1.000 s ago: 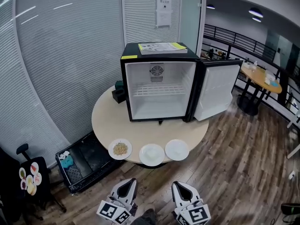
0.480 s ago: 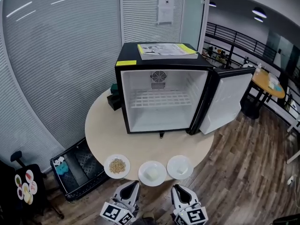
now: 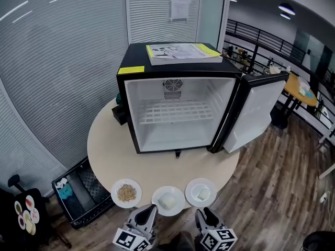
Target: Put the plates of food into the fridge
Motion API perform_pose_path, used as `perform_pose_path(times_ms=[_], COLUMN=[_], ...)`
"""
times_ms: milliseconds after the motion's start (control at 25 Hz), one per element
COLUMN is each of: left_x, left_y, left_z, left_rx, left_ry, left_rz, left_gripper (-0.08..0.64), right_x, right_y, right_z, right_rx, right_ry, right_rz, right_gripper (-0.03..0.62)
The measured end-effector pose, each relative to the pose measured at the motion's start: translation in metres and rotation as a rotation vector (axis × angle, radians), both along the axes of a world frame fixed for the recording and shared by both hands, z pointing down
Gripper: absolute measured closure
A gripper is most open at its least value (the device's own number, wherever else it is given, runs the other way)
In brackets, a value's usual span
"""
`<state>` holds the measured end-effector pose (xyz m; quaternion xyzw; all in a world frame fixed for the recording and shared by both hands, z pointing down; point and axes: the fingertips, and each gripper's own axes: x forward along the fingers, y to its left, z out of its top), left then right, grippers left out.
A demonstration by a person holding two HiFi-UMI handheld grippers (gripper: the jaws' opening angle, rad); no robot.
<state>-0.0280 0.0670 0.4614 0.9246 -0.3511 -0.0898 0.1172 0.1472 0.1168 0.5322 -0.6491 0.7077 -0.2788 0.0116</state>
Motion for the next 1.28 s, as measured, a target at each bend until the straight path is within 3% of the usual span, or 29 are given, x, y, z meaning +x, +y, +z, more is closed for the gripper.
perform_pose_path(times_ms=[400, 680, 880, 960, 1120, 1280], left_x=[0.000, -0.002, 0.003, 0.005, 0.005, 0.002], left_y=[-0.021, -0.043, -0.053, -0.057, -0.062, -0.068], left_z=[0.020, 0.024, 0.028, 0.028, 0.027, 0.025], left_rx=[-0.049, -0.061, -0.085, -0.092, -0.098, -0.108], left_ry=[-0.014, -0.019, -0.012, -0.004, 0.009, 0.027], left_rz=[-0.036, -0.071, -0.076, -0.079, -0.089, -0.105], left_gripper=[0.554, 0.554, 0.554, 0.554, 0.554, 0.554], right_x=[0.079, 0.097, 0.091, 0.092, 0.092, 0.091], right_y=[-0.011, -0.028, -0.036, -0.040, -0.044, -0.043], right_z=[0.082, 0.118, 0.122, 0.125, 0.122, 0.118], right_rx=[-0.213, -0.289, -0.269, -0.259, -0.242, -0.215], right_ry=[-0.257, -0.488, -0.692, -0.715, -0.718, -0.805], right_rz=[0.221, 0.290, 0.319, 0.321, 0.293, 0.314], right_gripper=[0.440, 0.440, 0.440, 0.443, 0.526, 0.558])
